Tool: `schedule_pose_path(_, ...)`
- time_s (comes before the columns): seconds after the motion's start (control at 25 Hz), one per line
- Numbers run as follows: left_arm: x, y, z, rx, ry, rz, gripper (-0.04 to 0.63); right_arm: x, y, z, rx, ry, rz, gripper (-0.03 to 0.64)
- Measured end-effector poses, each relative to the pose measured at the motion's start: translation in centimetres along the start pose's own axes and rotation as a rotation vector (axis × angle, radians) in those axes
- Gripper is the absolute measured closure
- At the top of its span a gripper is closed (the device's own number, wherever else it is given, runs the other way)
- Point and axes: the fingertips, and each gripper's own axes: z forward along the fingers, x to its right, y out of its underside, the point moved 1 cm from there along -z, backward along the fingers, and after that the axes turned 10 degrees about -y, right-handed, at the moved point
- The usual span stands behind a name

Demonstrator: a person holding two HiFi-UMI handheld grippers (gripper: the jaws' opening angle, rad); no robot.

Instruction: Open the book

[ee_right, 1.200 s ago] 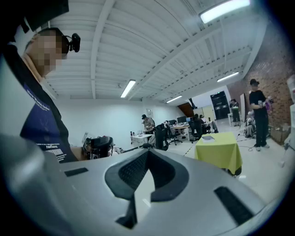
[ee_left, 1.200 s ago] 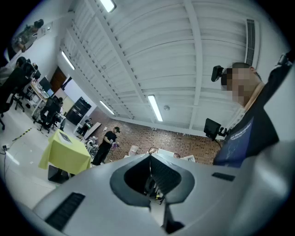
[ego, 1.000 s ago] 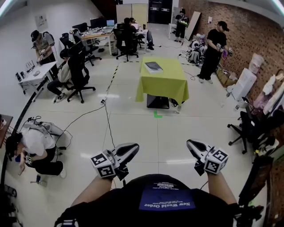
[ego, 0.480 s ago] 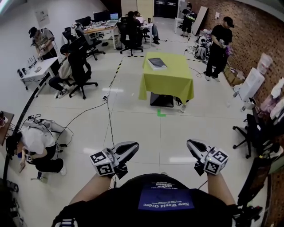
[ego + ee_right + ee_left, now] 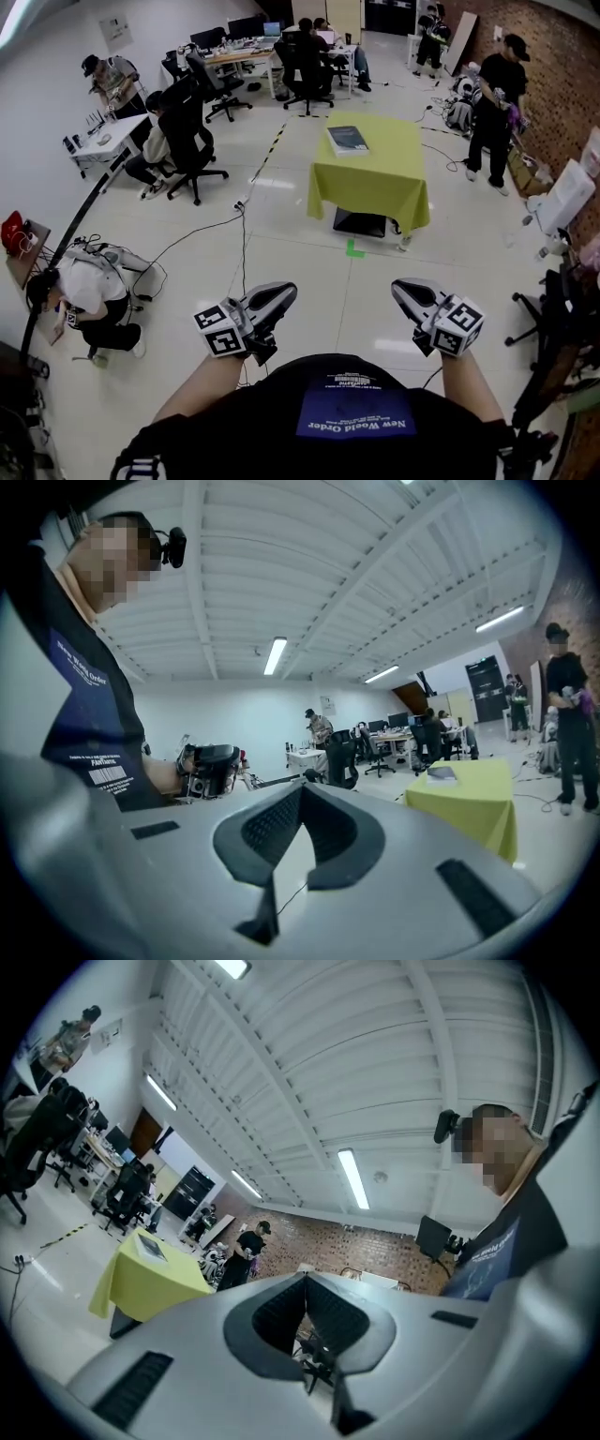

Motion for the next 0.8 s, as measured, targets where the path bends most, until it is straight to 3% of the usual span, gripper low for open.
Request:
schedule_pose_path(0.4,-4.5,-1.0,8.6,-0.043,0.009,-0.020,0.589,9.3,-0.3,0.4,0.013,0.006,0.058,0.630)
schedule_pose_path(0.64,-11.8,-3.9,13.0,-0.058,0.106,-0.003,0.589,15.3,-2.0,5.2,-0.046,0.076,-0.015,0.630)
schedule_pose_path(0.8,-17.6,-7.3,15.6,-0.081,0.166,0.016,0.589,19.7,-4.3,9.3,-0.005,0.131,0.004,0.630)
